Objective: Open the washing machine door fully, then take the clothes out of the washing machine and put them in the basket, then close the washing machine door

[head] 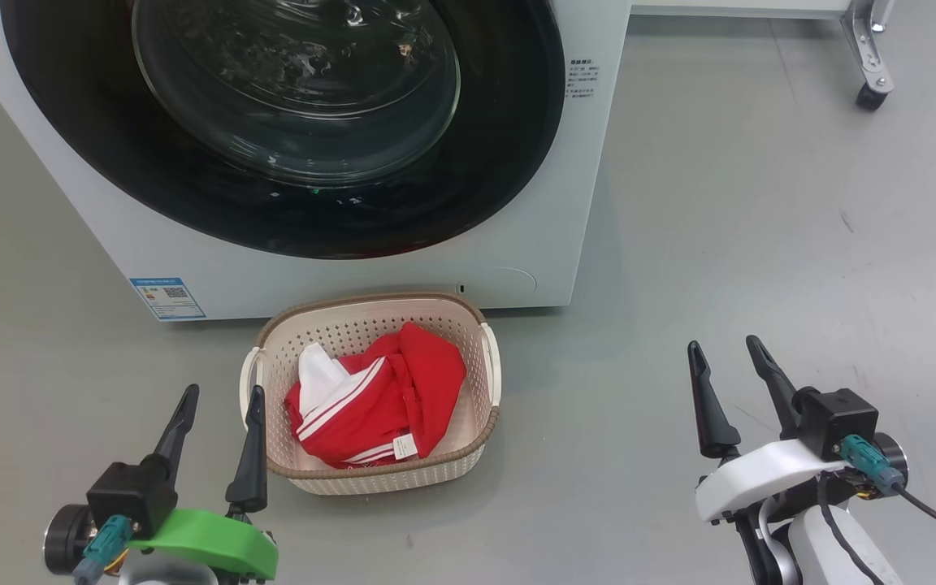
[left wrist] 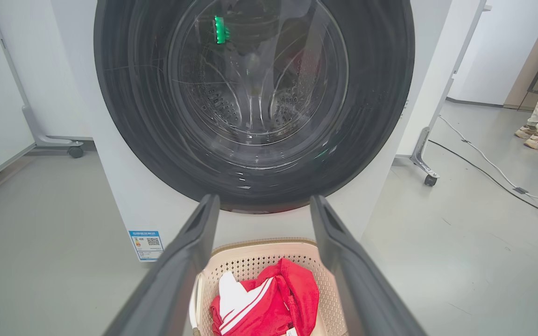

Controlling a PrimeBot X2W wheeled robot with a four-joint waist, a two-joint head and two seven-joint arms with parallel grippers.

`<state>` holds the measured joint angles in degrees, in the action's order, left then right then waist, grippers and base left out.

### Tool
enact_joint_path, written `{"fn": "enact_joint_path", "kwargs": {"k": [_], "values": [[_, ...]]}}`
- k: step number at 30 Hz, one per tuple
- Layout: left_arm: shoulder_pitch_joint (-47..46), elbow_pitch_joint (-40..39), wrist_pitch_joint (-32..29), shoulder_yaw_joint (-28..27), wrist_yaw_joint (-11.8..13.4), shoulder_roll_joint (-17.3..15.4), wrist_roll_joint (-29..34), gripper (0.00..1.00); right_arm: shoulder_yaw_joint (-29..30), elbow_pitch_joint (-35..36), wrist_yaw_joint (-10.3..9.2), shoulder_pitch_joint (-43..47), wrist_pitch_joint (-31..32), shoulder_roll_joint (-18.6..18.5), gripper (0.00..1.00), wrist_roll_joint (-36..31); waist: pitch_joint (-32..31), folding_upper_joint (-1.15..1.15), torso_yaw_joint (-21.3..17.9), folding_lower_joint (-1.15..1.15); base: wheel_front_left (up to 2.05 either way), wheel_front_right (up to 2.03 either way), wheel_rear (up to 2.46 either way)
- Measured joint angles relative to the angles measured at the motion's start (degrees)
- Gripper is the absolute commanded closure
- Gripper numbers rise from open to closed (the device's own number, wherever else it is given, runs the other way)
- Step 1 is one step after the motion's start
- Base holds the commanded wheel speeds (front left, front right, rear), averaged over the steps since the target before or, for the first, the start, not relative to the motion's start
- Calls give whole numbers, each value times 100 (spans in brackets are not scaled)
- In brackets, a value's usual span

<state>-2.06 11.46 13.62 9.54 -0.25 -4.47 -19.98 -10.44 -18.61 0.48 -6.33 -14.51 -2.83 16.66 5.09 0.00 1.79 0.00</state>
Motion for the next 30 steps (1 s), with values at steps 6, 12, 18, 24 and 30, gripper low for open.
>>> {"fn": "enact_joint_path", "kwargs": {"k": [6, 12, 18, 24, 30], "values": [[4, -56, -19, 10, 2, -5, 3, 0, -12, 75, -9, 0, -1, 1, 0, 0, 0, 0, -4, 0, 0, 0, 0], [4, -71, -45, 19, 53, -12, 40, 0, -21, 102, -16, 6, 0, 1, 0, 1, 1, 0, -8, 0, 0, 0, 0], [107, 245, -45, 58, 51, 64, 38, 100, -46, -197, -7, 207, 8, 63, 100, 1, 0, 0, -9, 0, 0, 0, 0], [155, 304, -102, 35, 43, 116, -144, 100, -45, -225, -2, 328, 9, 82, 100, 200, -14, 0, -14, 0, 0, 0, 0], [155, 310, -200, -43, 2, 120, -634, 100, 31, -171, 45, 330, 96, 82, 100, 656, -55, 0, -29, 0, 0, 0, 0]]}}
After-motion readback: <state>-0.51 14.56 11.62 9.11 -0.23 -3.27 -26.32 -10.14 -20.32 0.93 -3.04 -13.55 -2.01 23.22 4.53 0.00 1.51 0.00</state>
